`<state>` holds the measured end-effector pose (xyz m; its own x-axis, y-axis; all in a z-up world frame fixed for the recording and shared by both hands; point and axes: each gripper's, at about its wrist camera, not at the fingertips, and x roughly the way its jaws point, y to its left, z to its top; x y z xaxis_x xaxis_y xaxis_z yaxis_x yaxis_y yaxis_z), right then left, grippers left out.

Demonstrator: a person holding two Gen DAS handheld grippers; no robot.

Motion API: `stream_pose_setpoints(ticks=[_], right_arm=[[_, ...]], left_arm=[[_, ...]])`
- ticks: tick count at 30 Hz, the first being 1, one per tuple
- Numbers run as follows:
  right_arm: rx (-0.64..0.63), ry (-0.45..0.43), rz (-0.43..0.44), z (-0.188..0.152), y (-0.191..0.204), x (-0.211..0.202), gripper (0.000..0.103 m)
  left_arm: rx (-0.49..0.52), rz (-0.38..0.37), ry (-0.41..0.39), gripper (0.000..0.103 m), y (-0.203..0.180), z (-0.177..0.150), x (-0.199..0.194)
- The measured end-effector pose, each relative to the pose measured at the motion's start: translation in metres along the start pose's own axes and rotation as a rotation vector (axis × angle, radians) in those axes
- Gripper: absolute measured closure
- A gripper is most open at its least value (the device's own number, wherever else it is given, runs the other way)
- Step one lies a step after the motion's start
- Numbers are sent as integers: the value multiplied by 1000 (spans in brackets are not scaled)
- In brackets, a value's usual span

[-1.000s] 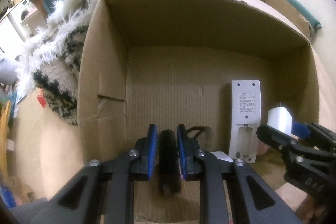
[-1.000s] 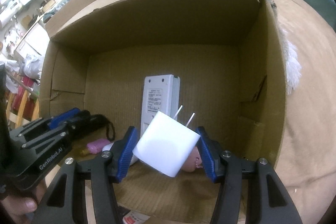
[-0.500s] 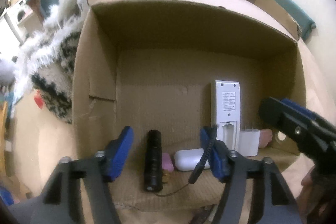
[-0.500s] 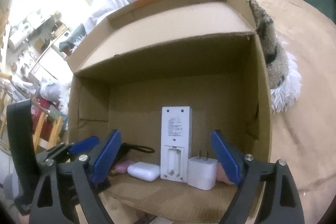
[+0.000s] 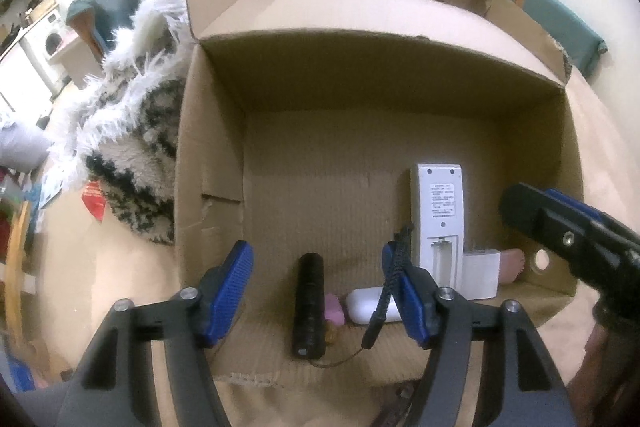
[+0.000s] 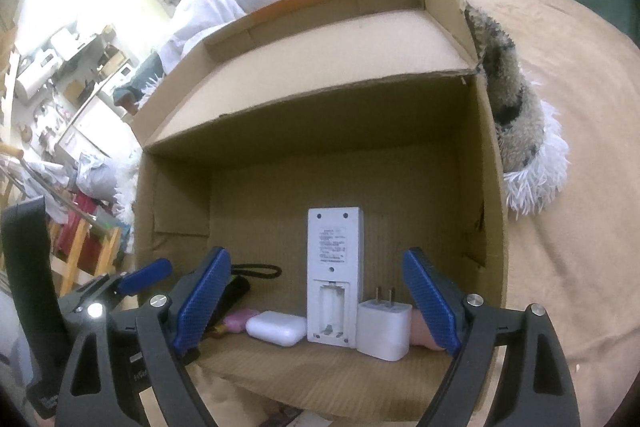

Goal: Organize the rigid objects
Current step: 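Open both grippers to release the flashlight and plug in the box, then move both grippers back toward the items beside the box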

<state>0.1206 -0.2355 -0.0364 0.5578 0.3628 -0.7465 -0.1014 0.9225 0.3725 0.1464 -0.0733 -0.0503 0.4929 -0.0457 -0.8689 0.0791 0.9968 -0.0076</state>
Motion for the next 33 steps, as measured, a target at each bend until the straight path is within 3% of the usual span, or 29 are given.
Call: stream_pose_setpoints(ticks=[8,18,33], right_arm=[[24,-15,0,-8,-5,-19,10],[41,-8,-40,-36,-7,-44,10],[47,31,-30,-80,6,-63,10]], left_arm=[[8,12,-33,38,-3,-10,-35],[-34,34,-27,38,25,-35,-53],[-169,5,85,38,63,-80,-57]])
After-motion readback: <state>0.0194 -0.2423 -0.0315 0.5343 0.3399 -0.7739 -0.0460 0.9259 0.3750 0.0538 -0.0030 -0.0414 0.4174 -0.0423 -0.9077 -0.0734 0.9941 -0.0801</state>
